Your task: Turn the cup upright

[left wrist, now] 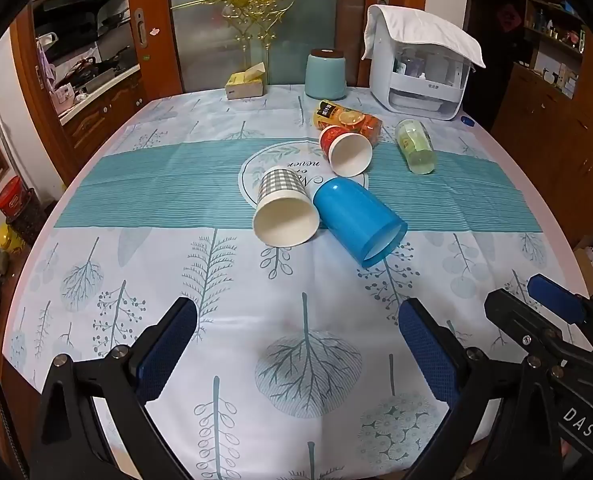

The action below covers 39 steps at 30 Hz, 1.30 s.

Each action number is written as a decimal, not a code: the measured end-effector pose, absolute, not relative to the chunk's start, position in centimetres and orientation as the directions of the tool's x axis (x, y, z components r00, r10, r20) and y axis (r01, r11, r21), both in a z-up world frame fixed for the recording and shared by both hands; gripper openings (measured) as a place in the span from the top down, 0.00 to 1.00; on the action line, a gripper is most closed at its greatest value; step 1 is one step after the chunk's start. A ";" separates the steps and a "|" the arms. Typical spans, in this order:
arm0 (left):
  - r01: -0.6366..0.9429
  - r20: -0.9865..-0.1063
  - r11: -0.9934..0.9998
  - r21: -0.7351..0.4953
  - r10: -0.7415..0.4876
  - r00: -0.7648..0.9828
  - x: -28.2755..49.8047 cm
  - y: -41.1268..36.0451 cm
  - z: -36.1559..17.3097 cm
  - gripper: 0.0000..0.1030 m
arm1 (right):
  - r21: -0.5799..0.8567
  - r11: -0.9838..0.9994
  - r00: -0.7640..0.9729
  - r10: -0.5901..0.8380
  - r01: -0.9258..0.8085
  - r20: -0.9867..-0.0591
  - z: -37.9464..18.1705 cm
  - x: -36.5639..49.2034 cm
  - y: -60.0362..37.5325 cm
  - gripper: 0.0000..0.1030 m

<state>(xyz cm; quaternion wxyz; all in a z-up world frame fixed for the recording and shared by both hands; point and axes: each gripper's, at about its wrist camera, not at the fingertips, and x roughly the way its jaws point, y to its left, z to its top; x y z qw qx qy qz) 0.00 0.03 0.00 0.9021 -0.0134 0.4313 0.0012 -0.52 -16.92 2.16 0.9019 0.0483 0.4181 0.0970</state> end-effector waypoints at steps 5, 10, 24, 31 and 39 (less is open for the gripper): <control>-0.016 -0.778 1.000 -0.017 -0.004 0.628 0.0 0.1 0.0 0.03 | 0.166 0.977 0.636 0.214 -0.135 -0.741 2.2 -0.5 -16.9 0.36; -0.016 -0.776 1.000 -0.014 -0.001 0.631 0.0 0.1 0.0 0.03 | 0.166 0.977 0.636 0.214 -0.135 -0.742 2.2 -0.5 -16.9 0.36; -0.016 -0.783 1.000 -0.015 -0.002 0.622 0.1 0.1 0.0 0.05 | 0.164 0.977 0.632 0.212 -0.134 -0.746 2.3 -0.4 -16.9 0.36; -0.017 -0.785 1.000 -0.015 -0.001 0.620 0.2 0.1 0.0 0.05 | 0.166 0.977 0.636 0.213 -0.134 -0.742 2.1 -0.5 -17.0 0.36; -0.022 -0.789 1.000 -0.009 0.006 0.615 0.2 0.0 -0.1 0.05 | 0.169 0.976 0.631 0.216 -0.134 -0.745 2.3 -0.5 -16.9 0.36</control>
